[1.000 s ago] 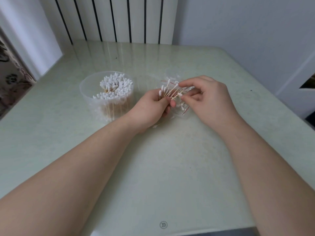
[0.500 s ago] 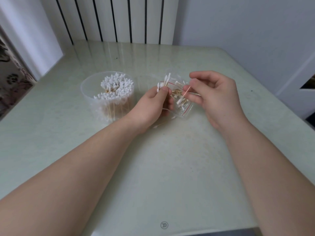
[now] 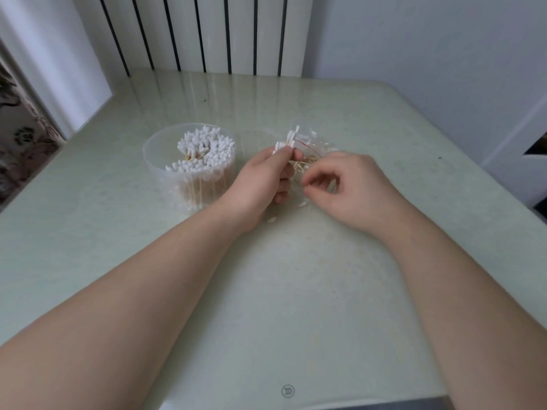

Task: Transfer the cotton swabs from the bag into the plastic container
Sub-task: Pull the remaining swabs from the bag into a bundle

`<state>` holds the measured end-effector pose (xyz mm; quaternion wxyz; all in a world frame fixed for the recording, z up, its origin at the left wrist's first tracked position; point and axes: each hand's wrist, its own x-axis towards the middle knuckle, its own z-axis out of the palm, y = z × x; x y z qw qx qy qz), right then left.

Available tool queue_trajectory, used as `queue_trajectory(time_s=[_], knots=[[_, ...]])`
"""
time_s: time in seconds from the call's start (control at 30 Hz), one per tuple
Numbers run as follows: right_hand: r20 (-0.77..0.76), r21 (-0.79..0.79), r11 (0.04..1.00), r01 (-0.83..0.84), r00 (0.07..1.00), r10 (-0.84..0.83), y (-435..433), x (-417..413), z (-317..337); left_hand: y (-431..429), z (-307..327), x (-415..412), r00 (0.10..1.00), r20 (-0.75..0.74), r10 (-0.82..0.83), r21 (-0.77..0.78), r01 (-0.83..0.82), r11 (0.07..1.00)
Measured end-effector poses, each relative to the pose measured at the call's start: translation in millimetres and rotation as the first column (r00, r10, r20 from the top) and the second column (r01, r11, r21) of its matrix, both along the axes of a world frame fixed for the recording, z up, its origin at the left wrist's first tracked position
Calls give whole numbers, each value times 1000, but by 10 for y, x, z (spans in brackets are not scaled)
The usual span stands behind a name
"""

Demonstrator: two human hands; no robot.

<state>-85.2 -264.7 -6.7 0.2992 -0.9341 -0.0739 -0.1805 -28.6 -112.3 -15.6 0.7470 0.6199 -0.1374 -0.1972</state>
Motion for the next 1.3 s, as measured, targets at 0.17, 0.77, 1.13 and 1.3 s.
queue_trajectory(time_s=[0.17,0.77,1.13,1.3], knots=[[-221,-193,977,-90,974,46,-27,-26,-16,-3,-20,8,997,-42,61,-62,-64,996],[2,365,918,156,986,-168,57,-6,70,-23,-112,31,973,206,100,91,-121,988],[85,170,985,32,995,-47,72,-23,45,-3,-54,13,998,53,17,-22,-16,1000],[-42,-69,994,-89,995,86,48,-30,34,25,21,-88,969,-80,-233,-115,223,968]])
